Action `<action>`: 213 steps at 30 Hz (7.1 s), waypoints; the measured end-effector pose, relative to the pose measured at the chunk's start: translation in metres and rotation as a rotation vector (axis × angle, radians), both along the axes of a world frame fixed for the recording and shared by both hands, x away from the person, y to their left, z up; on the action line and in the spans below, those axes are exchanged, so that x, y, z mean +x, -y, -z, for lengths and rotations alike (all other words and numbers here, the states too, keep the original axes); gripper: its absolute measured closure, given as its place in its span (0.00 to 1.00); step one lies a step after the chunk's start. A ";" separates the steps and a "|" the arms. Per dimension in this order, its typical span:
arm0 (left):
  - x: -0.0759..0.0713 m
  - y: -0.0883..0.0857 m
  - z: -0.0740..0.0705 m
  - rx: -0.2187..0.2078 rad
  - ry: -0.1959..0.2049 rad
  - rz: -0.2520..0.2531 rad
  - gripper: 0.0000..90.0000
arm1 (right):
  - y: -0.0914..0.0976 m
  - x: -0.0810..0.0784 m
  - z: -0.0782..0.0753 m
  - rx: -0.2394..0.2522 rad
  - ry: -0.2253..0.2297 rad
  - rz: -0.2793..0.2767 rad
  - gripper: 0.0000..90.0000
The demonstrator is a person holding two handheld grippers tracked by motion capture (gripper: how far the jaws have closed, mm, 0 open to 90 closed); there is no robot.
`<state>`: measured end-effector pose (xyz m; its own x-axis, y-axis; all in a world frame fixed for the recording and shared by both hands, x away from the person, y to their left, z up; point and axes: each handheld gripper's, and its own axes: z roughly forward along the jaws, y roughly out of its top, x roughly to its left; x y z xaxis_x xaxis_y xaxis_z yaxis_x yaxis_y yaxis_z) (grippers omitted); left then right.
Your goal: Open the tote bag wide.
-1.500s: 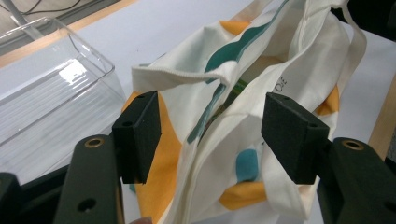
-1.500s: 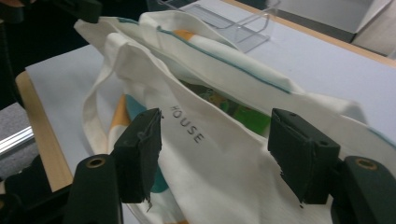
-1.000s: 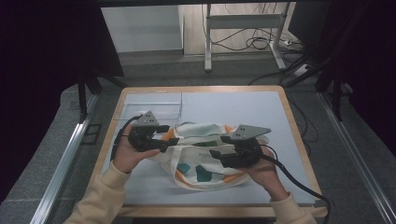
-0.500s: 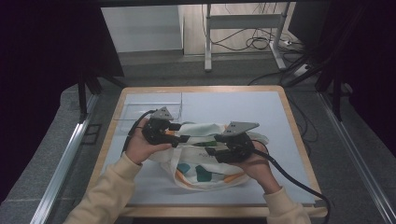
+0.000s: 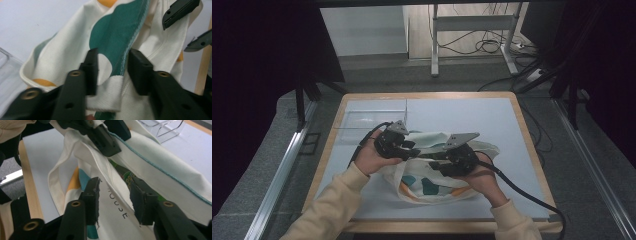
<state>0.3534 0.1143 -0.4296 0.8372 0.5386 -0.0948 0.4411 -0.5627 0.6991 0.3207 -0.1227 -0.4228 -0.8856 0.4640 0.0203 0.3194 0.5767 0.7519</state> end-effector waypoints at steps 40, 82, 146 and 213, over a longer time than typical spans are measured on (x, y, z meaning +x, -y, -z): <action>0.047 -0.014 -0.003 0.050 0.081 -0.180 0.93 | -0.004 -0.036 0.034 -0.096 -0.056 -0.116 0.96; 0.049 -0.031 -0.011 -0.051 0.073 -0.210 0.70 | 0.000 -0.036 0.048 -0.083 -0.131 -0.135 0.73; -0.029 -0.050 0.049 0.028 -0.088 -0.081 1.00 | 0.088 0.085 0.024 -0.004 -0.066 0.370 0.99; 0.020 0.001 0.050 0.298 -0.036 -0.146 1.00 | -0.060 0.014 0.066 -0.214 -0.181 -0.067 0.99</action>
